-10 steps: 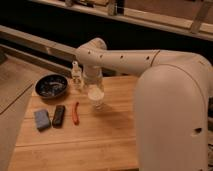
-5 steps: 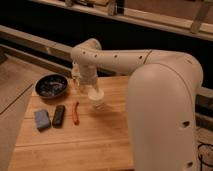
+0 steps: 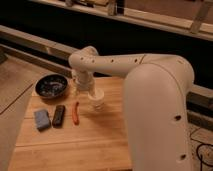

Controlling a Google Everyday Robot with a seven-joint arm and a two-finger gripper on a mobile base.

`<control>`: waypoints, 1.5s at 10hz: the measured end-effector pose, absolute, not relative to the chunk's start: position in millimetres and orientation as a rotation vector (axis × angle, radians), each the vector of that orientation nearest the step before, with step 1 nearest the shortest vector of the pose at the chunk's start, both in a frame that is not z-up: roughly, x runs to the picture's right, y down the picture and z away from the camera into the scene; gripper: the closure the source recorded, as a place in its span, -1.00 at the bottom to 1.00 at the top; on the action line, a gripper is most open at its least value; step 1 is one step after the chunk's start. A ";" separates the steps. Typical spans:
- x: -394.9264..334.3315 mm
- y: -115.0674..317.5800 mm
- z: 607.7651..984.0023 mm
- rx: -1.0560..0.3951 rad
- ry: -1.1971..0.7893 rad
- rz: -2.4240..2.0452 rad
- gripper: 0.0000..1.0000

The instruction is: Pick up the ceramic cup

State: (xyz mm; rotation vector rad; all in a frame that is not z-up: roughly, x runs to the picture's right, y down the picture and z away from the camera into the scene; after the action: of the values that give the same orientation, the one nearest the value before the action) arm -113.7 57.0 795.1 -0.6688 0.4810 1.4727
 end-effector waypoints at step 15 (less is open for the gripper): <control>-100.7 4.4 760.5 -0.511 0.418 1.469 1.00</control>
State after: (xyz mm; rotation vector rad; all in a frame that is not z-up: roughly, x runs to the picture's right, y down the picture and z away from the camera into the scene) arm -100.7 4.4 760.5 -0.5112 0.4177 1.4691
